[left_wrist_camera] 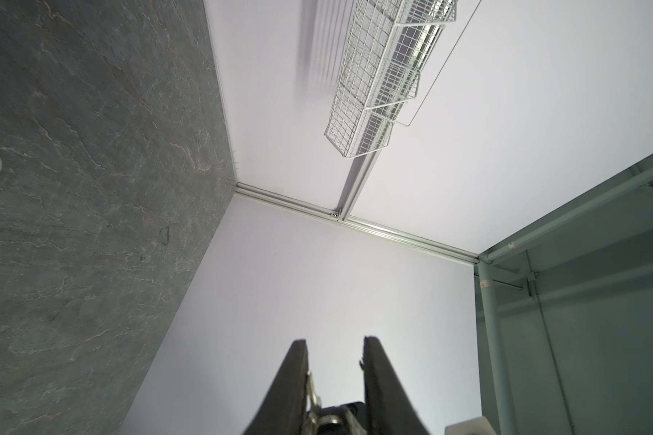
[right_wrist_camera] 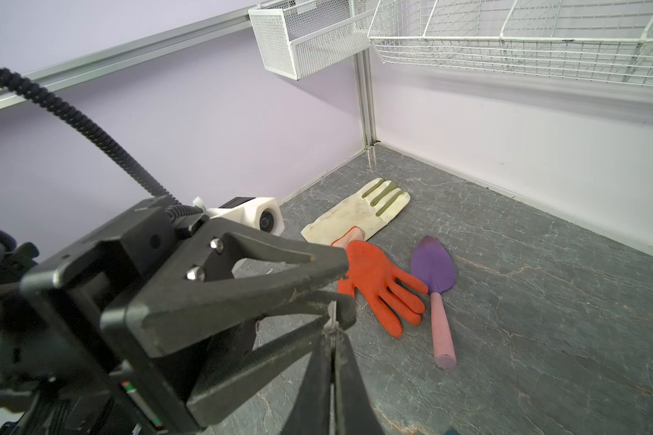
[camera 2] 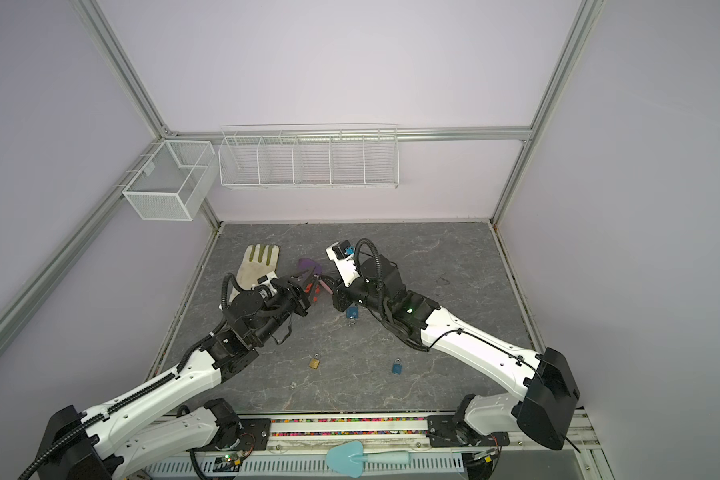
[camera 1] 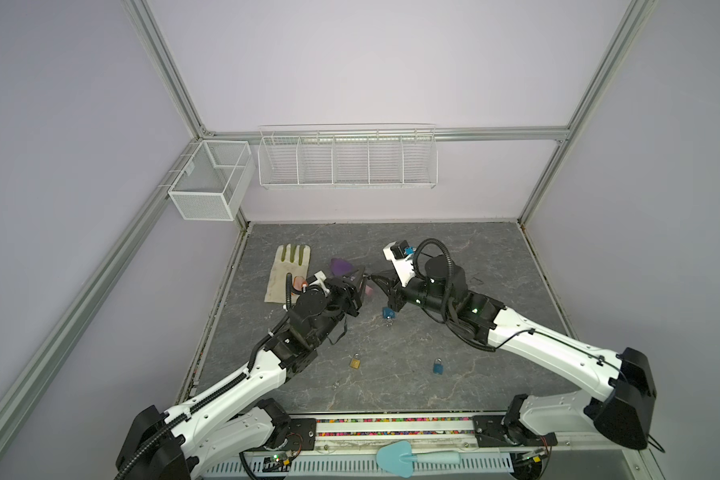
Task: Unlock with the key
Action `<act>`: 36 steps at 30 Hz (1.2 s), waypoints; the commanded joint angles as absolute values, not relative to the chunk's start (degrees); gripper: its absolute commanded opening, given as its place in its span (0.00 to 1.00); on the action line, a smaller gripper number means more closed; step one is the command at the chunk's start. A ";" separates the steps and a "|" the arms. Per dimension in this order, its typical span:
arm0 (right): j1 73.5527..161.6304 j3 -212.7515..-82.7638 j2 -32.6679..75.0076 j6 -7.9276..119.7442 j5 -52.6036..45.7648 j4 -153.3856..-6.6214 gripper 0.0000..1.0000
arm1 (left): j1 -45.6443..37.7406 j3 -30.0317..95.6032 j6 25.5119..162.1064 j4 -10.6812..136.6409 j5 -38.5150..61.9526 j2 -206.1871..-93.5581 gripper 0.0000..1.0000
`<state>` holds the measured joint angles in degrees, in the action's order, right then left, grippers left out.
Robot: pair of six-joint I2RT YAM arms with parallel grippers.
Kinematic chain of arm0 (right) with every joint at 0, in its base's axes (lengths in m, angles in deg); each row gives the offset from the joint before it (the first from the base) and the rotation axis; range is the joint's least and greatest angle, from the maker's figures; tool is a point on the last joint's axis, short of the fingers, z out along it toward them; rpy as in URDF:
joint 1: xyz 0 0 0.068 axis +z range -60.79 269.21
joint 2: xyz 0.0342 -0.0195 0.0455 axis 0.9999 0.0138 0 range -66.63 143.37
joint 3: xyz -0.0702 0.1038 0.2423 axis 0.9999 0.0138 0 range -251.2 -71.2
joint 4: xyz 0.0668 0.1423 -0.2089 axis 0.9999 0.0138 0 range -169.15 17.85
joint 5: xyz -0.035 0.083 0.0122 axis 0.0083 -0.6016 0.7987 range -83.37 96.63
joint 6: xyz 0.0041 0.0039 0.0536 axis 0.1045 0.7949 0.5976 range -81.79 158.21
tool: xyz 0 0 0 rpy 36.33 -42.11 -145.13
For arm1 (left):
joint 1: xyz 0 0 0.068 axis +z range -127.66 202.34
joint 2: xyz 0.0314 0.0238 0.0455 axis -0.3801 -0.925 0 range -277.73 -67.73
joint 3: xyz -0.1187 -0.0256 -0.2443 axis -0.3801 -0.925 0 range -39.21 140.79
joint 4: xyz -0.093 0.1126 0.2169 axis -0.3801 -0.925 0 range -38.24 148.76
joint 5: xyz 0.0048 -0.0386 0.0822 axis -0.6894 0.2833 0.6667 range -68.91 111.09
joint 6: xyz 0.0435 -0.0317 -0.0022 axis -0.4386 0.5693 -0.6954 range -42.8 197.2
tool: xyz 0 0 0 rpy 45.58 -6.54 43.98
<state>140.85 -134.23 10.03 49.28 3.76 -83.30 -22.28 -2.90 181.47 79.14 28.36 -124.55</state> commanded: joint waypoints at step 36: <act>133.24 -133.70 -0.78 69.41 -11.73 -72.80 0.53 | -21.86 9.32 131.62 73.25 26.52 -123.72 0.00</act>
